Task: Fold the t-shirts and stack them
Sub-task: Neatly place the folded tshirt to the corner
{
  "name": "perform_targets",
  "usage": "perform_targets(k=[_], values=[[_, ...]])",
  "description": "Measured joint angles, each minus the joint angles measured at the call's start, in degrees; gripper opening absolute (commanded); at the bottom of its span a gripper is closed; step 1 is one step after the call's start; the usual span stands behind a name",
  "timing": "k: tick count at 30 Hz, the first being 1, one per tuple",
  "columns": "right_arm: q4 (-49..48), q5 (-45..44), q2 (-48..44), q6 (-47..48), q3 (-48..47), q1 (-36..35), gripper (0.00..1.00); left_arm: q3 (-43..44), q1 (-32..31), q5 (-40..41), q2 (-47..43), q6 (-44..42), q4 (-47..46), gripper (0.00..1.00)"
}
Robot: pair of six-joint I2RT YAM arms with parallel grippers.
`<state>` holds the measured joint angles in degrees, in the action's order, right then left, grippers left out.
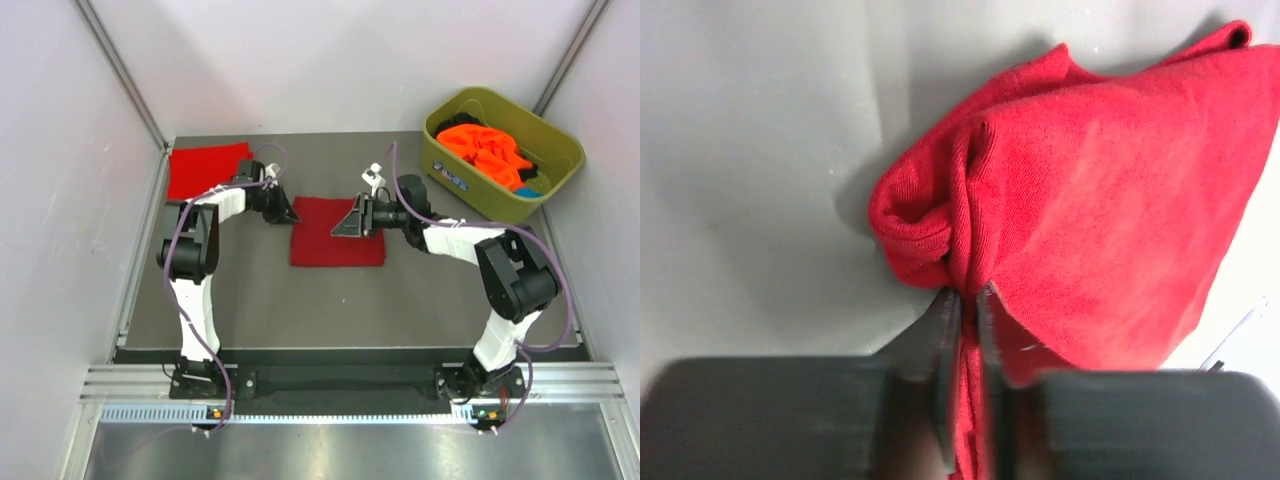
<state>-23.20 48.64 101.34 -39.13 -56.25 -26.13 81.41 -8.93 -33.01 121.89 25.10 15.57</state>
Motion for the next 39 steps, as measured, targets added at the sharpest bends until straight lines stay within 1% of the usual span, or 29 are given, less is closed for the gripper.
perform_targets(k=[1,6,13,17,25,35,39], values=[[0.0,0.0,-0.3,-0.1,0.3,0.2,0.39,0.4,-0.1,0.1,0.2,0.3,0.3,0.00],[0.0,-0.1,-2.6,0.0,1.4,1.2,0.39,2.2,-0.7,3.0,0.2,0.2,3.4,0.00],[0.0,-0.6,-5.4,0.0,2.3,1.7,0.40,4.9,-1.8,11.0,-1.1,-1.8,9.7,0.00],[0.1,-0.9,-6.7,0.2,3.4,1.8,0.41,9.9,-1.7,17.6,-1.2,-4.2,16.4,0.00],[0.8,-1.7,-7.5,1.3,3.5,2.1,0.41,21.6,-1.6,30.3,-1.5,-9.8,26.6,0.00],[3.1,-1.8,-7.5,4.1,3.1,3.9,0.42,28.3,-1.1,46.3,-2.2,-17.4,30.3,0.00],[4.9,-1.8,-7.5,5.9,1.7,4.6,0.42,36.2,0.0,49.7,-1.5,-18.9,31.9,0.00]])
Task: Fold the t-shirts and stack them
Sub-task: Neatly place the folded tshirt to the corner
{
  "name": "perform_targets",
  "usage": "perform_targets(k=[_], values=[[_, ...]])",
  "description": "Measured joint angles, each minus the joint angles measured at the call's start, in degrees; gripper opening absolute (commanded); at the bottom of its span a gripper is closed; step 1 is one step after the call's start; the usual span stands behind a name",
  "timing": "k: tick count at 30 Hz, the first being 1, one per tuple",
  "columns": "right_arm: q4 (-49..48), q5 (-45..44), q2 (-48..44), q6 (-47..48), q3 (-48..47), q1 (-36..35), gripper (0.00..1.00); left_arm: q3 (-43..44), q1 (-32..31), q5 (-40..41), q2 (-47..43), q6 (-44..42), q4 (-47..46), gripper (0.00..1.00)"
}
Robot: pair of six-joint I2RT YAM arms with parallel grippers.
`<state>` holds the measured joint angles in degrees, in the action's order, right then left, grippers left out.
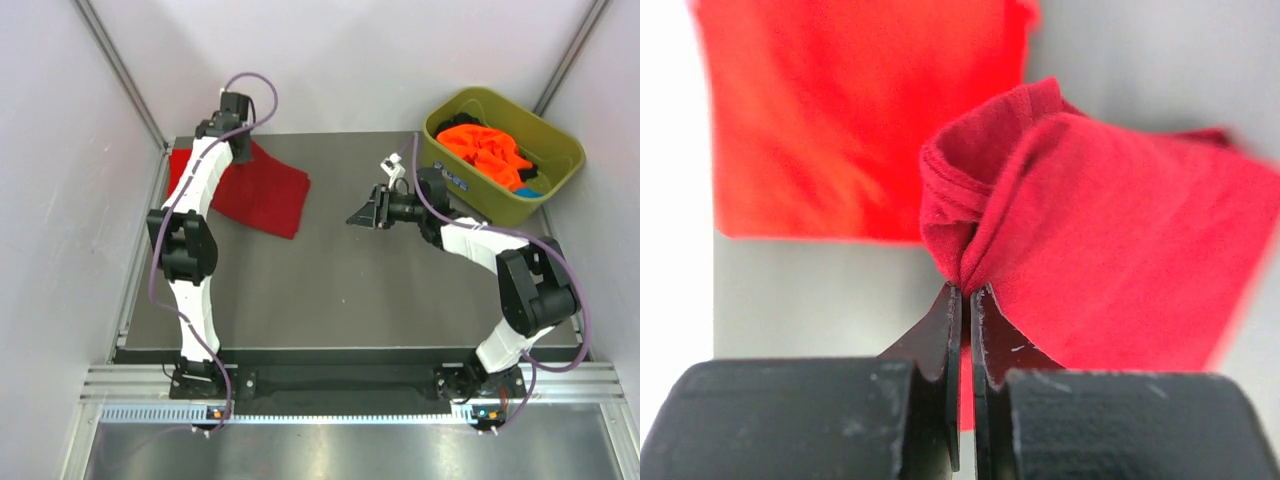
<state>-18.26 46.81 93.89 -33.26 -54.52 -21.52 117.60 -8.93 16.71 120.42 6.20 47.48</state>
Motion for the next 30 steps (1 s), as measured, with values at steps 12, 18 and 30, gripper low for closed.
perform_targets(k=[12,18,30], values=[[1.6,0.1,3.0,2.9,-2.3,1.9,0.43,15.8,3.2,7.7,7.6,-5.1,0.5,0.00],[1.7,0.2,3.0,3.7,-2.3,2.0,0.43,15.8,6.8,9.4,9.0,-5.6,-1.6,0.00],[2.9,0.2,3.0,5.5,-2.3,2.7,0.44,10.2,20.1,3.1,12.4,3.0,-14.6,0.00]])
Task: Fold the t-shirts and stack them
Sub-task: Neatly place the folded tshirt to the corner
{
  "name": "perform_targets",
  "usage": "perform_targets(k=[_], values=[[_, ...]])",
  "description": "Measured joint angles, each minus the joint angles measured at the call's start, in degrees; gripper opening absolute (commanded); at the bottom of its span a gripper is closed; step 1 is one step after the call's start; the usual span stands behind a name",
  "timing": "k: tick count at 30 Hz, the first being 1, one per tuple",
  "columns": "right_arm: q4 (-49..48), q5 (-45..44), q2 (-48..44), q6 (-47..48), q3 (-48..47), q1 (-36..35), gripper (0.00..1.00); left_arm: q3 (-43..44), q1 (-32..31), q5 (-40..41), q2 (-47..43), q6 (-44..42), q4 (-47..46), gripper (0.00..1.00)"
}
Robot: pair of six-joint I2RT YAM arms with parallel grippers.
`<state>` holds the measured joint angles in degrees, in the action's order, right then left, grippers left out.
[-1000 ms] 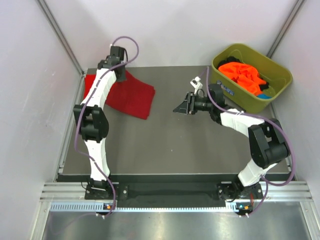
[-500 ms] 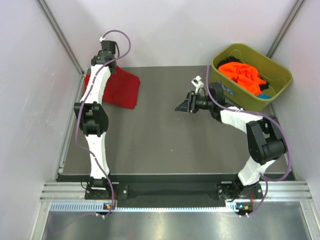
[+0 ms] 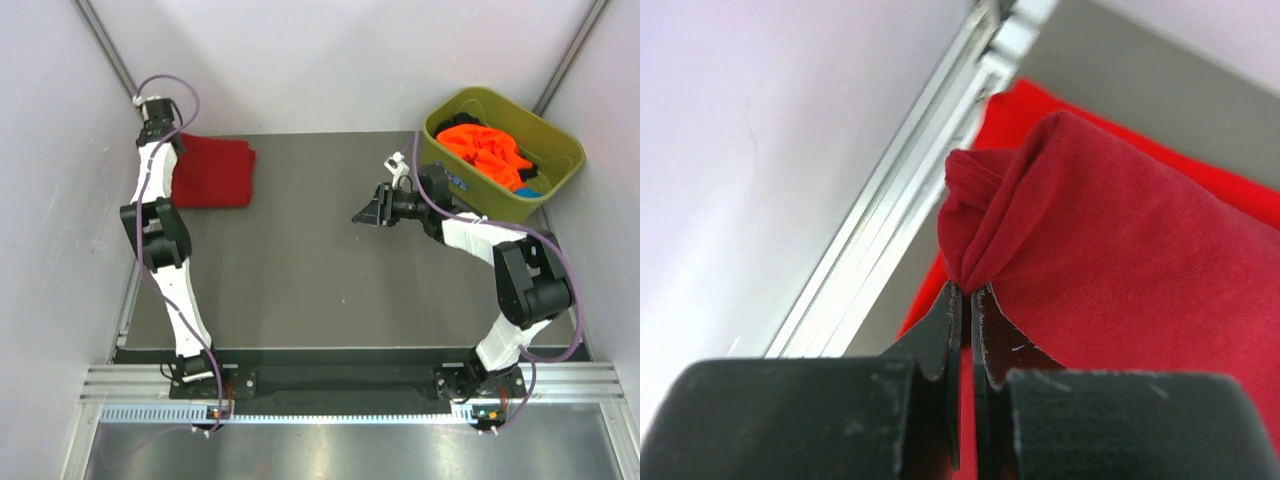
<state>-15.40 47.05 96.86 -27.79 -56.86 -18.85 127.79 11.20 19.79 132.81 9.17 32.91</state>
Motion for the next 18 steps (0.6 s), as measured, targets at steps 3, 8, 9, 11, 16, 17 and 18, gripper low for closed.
perform_targets(k=[3,8,9,11,16,17,18], values=[[0.5,0.0,0.1,0.4,-0.3,0.0,0.44,0.0,2.4,-1.7,3.8,1.2,-2.0,0.00],[1.1,-0.1,0.1,1.2,-0.7,0.0,0.45,-0.1,4.1,-5.1,8.1,2.5,-4.2,0.02],[1.3,-0.2,0.1,1.4,-0.7,0.0,0.45,-0.1,4.1,-5.6,8.3,2.7,-4.5,0.06],[1.9,-0.3,0.1,1.8,-0.7,0.0,0.46,-0.1,4.1,-7.0,8.3,2.9,-5.3,0.11],[2.4,-0.5,0.1,2.3,-0.7,0.0,0.46,-0.1,4.1,-9.9,8.3,3.0,-8.0,0.00],[2.6,-0.5,0.1,2.3,-0.7,0.0,0.46,-0.1,4.1,-10.3,8.3,3.0,-8.7,0.00],[2.7,-0.5,0.1,2.4,-0.7,0.0,0.47,-0.1,4.1,-10.9,8.3,3.0,-9.4,0.00]])
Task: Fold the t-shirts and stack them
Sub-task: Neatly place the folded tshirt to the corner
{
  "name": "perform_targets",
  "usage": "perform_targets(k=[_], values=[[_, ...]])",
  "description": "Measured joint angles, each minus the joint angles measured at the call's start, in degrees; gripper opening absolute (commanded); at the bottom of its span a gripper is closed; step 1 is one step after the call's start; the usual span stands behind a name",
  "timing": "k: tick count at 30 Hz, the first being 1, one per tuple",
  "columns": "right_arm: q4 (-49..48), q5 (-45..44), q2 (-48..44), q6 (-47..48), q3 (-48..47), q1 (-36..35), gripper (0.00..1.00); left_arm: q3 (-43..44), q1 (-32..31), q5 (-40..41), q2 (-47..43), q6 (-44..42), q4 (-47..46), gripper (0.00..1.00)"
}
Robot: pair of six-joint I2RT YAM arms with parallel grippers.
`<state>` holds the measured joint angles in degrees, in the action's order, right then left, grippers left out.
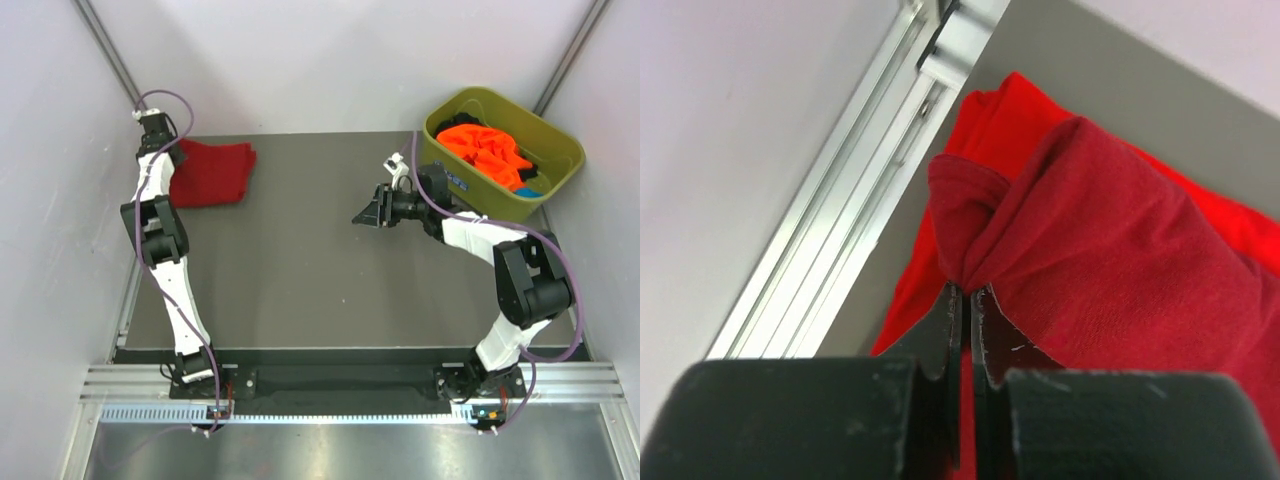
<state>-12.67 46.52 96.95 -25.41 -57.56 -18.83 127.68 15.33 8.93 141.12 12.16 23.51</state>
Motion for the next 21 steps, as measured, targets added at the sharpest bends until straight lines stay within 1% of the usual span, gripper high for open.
perform_targets(k=[7,10,11,14,15,16,17,19,20,21], values=[[0.3,-0.2,0.0,0.4,0.0,0.0,0.47,-1.2,0.0,-0.3,0.0,1.3,-4.2,0.00],[0.3,-0.2,0.1,0.4,0.0,0.0,0.47,-1.4,0.2,0.1,0.0,2.9,-4.4,0.02],[0.3,-0.2,0.1,0.4,0.0,0.0,0.47,-1.2,0.3,0.0,0.0,3.4,-4.4,0.00],[0.5,-0.2,0.3,0.8,0.0,0.0,0.47,-0.9,0.8,-1.4,0.1,4.5,-4.7,0.00],[0.6,-0.2,0.3,0.9,0.0,0.0,0.48,-0.9,0.9,-2.1,0.1,4.6,-5.2,0.02],[0.6,-0.2,0.3,1.0,0.0,0.0,0.48,-1.1,1.1,-2.8,0.1,4.6,-5.9,0.30],[0.6,-0.2,0.3,1.0,0.0,0.0,0.48,-1.3,1.2,-3.3,0.1,4.6,-6.5,0.44],[0.8,-0.3,0.3,1.0,0.0,0.0,0.48,-1.7,1.2,-3.8,0.1,4.5,-8.1,0.59],[0.8,-0.4,0.4,1.0,0.0,0.0,0.48,-1.8,1.2,-3.8,0.1,4.5,-8.3,0.61],[0.8,-0.4,0.5,1.1,0.0,0.0,0.48,-1.8,1.2,-3.9,0.0,4.5,-8.4,0.68]])
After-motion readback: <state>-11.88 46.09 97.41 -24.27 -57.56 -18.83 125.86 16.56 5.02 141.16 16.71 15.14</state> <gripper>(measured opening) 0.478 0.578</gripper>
